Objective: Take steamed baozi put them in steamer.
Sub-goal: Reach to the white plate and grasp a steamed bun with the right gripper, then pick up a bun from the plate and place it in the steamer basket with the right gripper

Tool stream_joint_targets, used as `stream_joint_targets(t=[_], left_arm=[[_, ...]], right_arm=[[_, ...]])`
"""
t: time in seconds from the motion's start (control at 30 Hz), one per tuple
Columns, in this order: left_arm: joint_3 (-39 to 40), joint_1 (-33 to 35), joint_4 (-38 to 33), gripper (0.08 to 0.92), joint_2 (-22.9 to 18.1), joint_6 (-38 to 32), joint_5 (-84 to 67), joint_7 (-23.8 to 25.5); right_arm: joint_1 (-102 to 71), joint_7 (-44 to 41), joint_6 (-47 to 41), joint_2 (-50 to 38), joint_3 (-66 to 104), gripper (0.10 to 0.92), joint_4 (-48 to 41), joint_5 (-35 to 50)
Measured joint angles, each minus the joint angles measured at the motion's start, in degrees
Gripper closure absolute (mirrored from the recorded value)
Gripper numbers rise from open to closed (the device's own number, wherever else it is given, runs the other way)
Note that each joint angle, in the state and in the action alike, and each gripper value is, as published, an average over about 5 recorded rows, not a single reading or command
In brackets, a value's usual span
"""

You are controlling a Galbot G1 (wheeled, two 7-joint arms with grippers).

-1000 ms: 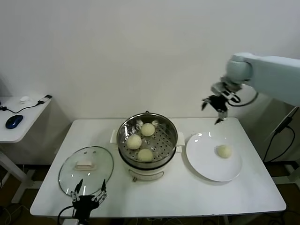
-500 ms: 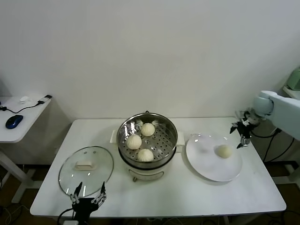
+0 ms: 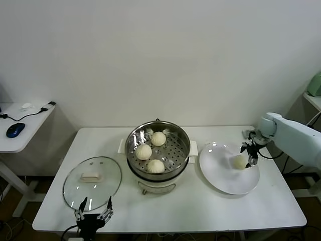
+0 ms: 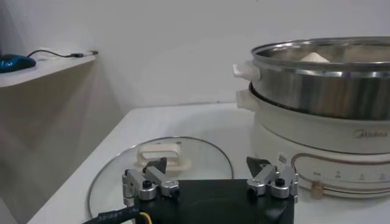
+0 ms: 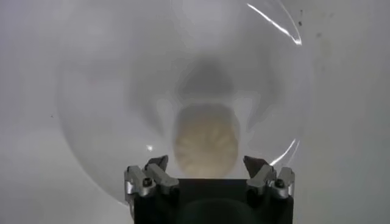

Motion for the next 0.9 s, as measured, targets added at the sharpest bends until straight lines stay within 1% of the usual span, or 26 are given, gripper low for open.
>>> stream_joint_targets(t=[0.1,0.23,0.33,0.53,0.7,0.9], left_arm=[[0.2,0.0,0.0,0.177,-0.1,0.0,0.0,0.0],[0.2,0.1,-0.1,0.177,-0.1,0.2,-0.1,0.0],[-0.1,0.0,-0.3,0.177,0.0,0.4,-0.4,0.0],[-0.3,0.1,-1.1,0.177,0.2,0.9,-0.7,0.1],[-0.2,0.2,-1.8,0.177,0.7,1.3,-0.8,0.1],[0.1,0.1,-2.4,0.177,1.1,2.0,-1.0,0.2]], right_arm=[[-0.9,0.2,-0.3,0.7,0.8,0.22,-0.9,-0.5],[-1.4,0.3,-0.5,1.1,1.5,0.288,-1.3,-1.1],[-1.4,0.4,-0.6,1.0,1.7,0.32,-1.2,-1.2],[1.4,0.0,-1.4,0.1,0.0,0.338,1.6,0.7],[9.7,-0.5,-2.4,-0.3,-5.9,0.338,6.8,6.2],[24.9,-0.6,-5.6,1.5,-15.3,0.338,15.5,18.2]])
